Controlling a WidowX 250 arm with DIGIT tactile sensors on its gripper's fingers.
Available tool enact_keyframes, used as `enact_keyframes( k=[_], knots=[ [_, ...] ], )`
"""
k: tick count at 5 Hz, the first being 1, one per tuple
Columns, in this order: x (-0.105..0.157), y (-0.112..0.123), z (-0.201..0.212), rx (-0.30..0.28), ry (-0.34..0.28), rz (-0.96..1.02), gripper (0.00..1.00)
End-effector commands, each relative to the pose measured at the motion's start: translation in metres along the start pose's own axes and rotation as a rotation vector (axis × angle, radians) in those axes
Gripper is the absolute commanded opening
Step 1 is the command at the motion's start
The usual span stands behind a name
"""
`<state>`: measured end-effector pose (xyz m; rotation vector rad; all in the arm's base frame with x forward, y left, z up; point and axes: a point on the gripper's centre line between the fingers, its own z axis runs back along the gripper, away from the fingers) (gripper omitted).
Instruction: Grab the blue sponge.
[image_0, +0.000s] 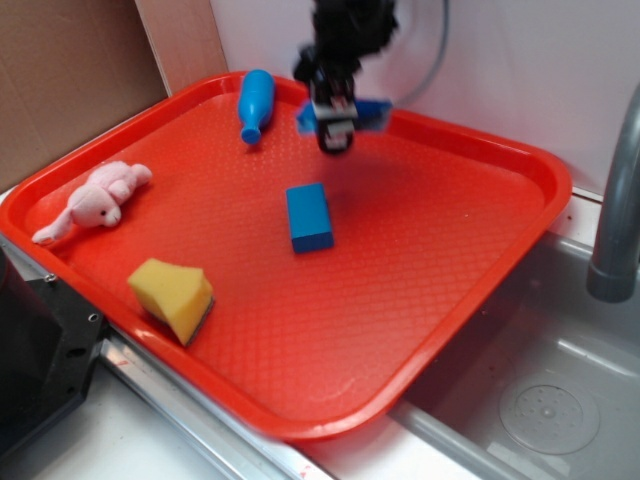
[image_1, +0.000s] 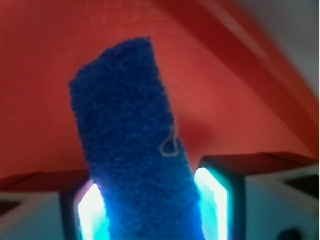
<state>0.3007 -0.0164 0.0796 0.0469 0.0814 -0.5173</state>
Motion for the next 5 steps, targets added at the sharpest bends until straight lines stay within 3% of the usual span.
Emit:
enact_keyframes(
  k=[1,3,5],
  knots=[
    [-0.055,0.0,0.074,-0.079,-0.123,0.384,0.0],
    [-0.11,-0.015,0.096,-0.108,-0.157,0.553,0.0],
    [-0.114,-0.018,0.092,-0.066,-0.205,0.588,0.0]
  ],
)
